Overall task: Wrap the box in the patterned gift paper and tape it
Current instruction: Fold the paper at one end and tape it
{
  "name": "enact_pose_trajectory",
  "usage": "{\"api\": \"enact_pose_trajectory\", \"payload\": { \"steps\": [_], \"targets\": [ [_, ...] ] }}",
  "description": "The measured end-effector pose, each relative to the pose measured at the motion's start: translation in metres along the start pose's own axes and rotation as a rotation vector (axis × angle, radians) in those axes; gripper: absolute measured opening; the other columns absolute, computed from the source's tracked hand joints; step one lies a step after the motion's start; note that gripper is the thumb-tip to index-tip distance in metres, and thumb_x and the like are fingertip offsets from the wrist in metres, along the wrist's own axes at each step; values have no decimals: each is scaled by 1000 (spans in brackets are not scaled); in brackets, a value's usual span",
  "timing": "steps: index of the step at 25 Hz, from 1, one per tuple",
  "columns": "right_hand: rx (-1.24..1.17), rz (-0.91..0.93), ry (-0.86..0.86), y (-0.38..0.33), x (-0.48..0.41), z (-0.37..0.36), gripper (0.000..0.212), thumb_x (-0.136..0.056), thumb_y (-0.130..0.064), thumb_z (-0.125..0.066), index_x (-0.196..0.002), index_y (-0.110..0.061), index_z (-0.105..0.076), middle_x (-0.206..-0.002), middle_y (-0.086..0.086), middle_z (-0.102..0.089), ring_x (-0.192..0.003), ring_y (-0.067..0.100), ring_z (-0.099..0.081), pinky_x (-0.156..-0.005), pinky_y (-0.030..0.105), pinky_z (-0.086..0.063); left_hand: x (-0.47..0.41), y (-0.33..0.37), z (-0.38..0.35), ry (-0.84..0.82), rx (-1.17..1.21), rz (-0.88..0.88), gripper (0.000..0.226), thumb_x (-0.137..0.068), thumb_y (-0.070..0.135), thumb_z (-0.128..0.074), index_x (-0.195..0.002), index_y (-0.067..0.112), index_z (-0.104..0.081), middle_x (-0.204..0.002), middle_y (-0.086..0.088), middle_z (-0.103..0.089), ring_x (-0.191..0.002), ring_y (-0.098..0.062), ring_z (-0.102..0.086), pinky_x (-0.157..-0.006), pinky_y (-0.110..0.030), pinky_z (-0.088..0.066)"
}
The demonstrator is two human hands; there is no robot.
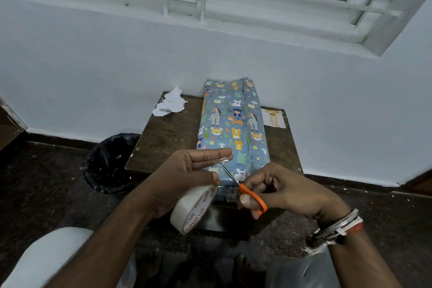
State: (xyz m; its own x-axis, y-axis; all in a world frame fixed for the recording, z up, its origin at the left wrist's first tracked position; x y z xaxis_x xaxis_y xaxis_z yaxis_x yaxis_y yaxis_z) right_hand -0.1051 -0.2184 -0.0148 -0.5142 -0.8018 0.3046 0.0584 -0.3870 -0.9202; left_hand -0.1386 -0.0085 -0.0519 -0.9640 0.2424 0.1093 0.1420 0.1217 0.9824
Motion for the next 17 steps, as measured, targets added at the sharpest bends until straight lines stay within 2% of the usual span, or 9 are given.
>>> {"api": "enact_pose_trajectory", "payload": {
  "steps": [6,11,13,17],
  "targets": [
    [3,-2,8,-1,1,0,14,-95,-13,-72,-86,-22,-78,-70,4,-73,-64,8,-64,-70,17,-49,-1,-2,1,-23,13,-30,56,-79,-1,-66,-130,21,-68,-131,1,-70,-118,-12,-67,-92,-26,-57],
    [9,-10,5,-1,1,-1,15,-94,-13,-73,-85,-22,-78,-70,4,-73,-63,7,-63,-69,17,-49,-1,-5,2,-13,25,14,46,-82,4,-67,-121,27,-76,-127,-4,-72,-106,-22,-65,-95,-35,-52],
    [15,-12,6,0,1,-1,12,-94,-14,-73,-86,-21,-78,-69,3,-73,-63,9,-63,-70,18,-49,-1,-6,2,-22,30,27,45,-84,0,-68,-119,27,-76,-126,-3,-73,-110,-23,-62,-97,-36,-49],
    [21,-22,16,0,2,0,9,-94,-16,-74,-87,-18,-79,-68,5,-72,-62,11,-62,-69,18,-48,-1,-4,-1,-30,11,30,51,-91,-15,-60,-123,22,-74,-128,2,-72,-125,-17,-62,-98,-29,-51]
  ]
}}
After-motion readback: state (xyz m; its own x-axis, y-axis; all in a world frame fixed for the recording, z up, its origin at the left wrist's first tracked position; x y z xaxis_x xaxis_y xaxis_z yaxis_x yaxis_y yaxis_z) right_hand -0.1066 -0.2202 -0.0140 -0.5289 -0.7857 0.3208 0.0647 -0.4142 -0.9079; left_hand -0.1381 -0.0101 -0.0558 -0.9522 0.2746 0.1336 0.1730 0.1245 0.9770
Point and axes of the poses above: each hand's wrist, its own x-axis away from the middle knuckle, its own z-axis out of the back of the hand, y = z × x, the point moved 3 cm from there along -x, towards the middle knuckle
